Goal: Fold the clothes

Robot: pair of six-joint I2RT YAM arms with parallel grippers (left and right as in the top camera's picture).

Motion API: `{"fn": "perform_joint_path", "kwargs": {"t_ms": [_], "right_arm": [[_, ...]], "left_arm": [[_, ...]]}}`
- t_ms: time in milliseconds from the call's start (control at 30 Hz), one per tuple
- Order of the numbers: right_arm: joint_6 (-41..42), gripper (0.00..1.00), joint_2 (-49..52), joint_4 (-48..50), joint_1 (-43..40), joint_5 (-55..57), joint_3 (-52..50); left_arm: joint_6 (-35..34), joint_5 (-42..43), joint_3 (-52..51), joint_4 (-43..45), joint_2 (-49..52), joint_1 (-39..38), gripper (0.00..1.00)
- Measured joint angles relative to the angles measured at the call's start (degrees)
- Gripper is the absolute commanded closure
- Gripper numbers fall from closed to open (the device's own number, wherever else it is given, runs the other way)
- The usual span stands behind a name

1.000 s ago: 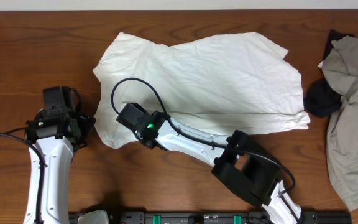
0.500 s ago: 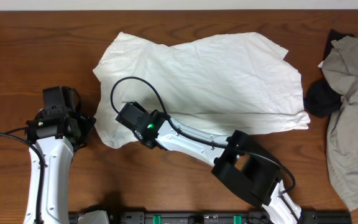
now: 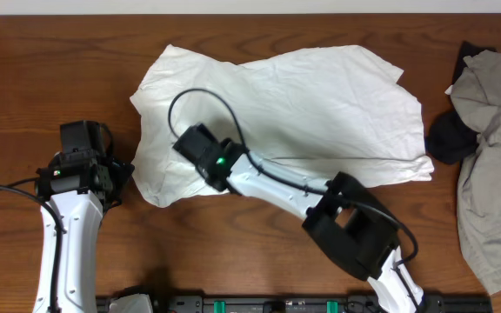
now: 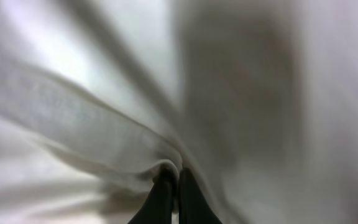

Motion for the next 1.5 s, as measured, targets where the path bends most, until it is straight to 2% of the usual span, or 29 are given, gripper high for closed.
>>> {"fn": "perform_joint_path", "kwargs": {"t_ms": [300,433,500,533,600,633,667,700,867,1100,1200,1333,1400,1500], "right_arm": [[0.2,0.96,0.0,7.8,-3.0,0.8,0.6],[0.5,0.90,0.0,10.6,-3.0,0.8,0.6],[0.8,0.83,0.0,11.6,-3.0,0.9,0.6],[0.9,0.72,0.0,11.8,-3.0,0.9,0.6],[1.2,0.39,0.0,11.8,-3.0,1.0,0.7],[1.1,0.27,0.0,11.5,-3.0,1.1,0.7],[1.0,0.20,0.0,11.1,-3.0,1.4,0.7],[1.0,0.17,0.0,10.7,-3.0,1.8,0.7],[2.2,0.13,0.0,6.5,-3.1,6.3,0.7],[8.9,0.13,-0.9,-2.3,-3.8,10.2,0.8],[13.4,0.15,-3.9,-6.3,-4.3,9.6,0.8],[18.3,0.24,-11.6,-9.3,-7.3,4.9,1.0],[19.8,0.33,-16.0,-10.8,-10.5,0.3,1.6],[20.7,0.46,-21.1,-14.4,-16.7,-6.6,2.5]], "left_arm": [[0.0,0.0,0.0,-0.1,0.0,0.0,0.02],[0.0,0.0,0.0,-0.2,0.0,0.0,0.02],[0.0,0.0,0.0,-0.3,0.0,0.0,0.02],[0.0,0.0,0.0,-0.5,0.0,0.0,0.02],[0.0,0.2,0.0,-0.9,0.0,0.0,0.02],[0.0,0.4,0.0,-1.1,0.0,0.0,0.02],[0.2,0.7,0.0,-1.2,0.0,0.0,0.02],[0.3,1.0,0.0,-1.2,0.0,0.0,0.02],[3.5,4.7,0.0,-0.9,0.0,0.0,0.02],[13.5,13.3,0.0,1.4,0.0,-0.5,0.02],[17.7,15.8,0.0,1.9,0.0,-2.5,0.02],[21.8,17.4,0.0,2.0,0.0,-5.9,0.02],[23.9,17.6,0.0,2.0,0.0,-8.0,0.24],[26.4,18.1,0.0,2.2,0.0,-11.1,0.71]]}}
